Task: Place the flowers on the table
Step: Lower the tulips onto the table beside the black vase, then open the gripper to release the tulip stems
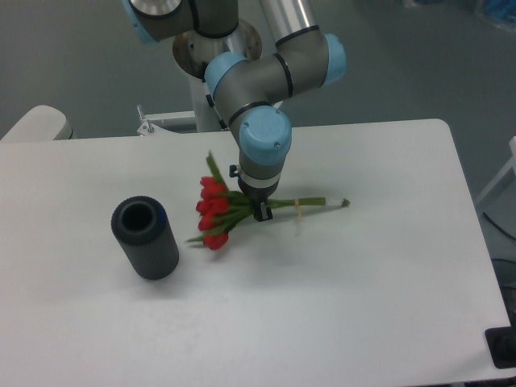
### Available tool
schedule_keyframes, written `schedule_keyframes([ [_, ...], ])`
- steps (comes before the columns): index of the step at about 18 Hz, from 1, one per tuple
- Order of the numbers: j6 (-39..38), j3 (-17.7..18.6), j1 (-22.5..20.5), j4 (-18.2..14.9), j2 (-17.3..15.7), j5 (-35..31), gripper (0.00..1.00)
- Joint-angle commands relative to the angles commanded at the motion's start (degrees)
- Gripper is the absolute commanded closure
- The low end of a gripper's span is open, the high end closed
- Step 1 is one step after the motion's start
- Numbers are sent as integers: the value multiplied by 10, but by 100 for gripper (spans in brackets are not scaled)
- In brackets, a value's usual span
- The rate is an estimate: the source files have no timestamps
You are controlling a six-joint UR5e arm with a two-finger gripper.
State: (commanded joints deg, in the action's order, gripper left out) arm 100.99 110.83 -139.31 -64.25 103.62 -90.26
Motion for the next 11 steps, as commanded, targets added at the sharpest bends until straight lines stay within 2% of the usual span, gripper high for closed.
schedule_keyframes([
  [4,1,-12,-3,0,-1,0,0],
  [6,1,-32,-9,0,-1,1,0],
  [11,-6,-95,-16,-4,28,1,0],
])
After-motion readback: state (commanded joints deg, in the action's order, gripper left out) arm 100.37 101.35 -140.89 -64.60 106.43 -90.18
